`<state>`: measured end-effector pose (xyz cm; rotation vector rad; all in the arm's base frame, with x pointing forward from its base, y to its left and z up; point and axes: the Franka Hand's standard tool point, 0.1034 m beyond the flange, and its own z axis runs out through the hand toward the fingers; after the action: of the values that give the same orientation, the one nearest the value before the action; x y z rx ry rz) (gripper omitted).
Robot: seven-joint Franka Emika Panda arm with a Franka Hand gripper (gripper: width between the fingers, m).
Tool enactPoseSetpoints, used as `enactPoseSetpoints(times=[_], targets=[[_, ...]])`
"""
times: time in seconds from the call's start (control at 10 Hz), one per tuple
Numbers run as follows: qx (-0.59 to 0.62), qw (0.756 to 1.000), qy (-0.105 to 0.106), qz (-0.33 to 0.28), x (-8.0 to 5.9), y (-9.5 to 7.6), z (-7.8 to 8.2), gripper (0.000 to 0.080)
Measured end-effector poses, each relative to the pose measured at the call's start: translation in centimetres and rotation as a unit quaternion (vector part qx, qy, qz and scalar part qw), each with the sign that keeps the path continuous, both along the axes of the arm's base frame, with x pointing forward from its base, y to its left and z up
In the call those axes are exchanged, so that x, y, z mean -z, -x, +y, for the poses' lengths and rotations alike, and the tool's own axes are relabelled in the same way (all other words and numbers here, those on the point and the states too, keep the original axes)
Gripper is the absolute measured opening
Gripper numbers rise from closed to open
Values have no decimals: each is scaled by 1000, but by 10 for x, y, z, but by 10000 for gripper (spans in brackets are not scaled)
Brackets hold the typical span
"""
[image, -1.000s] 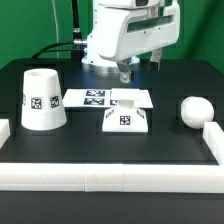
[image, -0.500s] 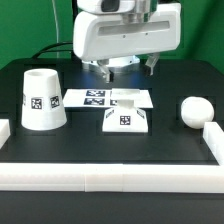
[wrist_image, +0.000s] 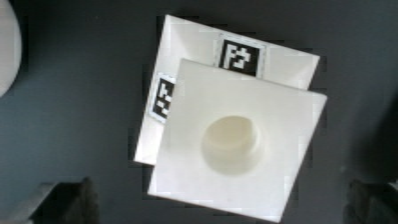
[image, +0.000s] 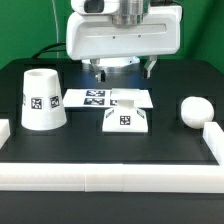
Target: Assemble lamp
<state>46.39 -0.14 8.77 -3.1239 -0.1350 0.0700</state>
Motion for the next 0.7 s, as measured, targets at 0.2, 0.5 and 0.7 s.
enactPoseSetpoints(times=[0.2, 0.5, 0.7], targets=[[67, 998, 0, 9, 2, 0, 0, 699], [101, 995, 2, 11, 10, -3, 1, 699], [95, 995, 2, 11, 18, -1, 1, 699]])
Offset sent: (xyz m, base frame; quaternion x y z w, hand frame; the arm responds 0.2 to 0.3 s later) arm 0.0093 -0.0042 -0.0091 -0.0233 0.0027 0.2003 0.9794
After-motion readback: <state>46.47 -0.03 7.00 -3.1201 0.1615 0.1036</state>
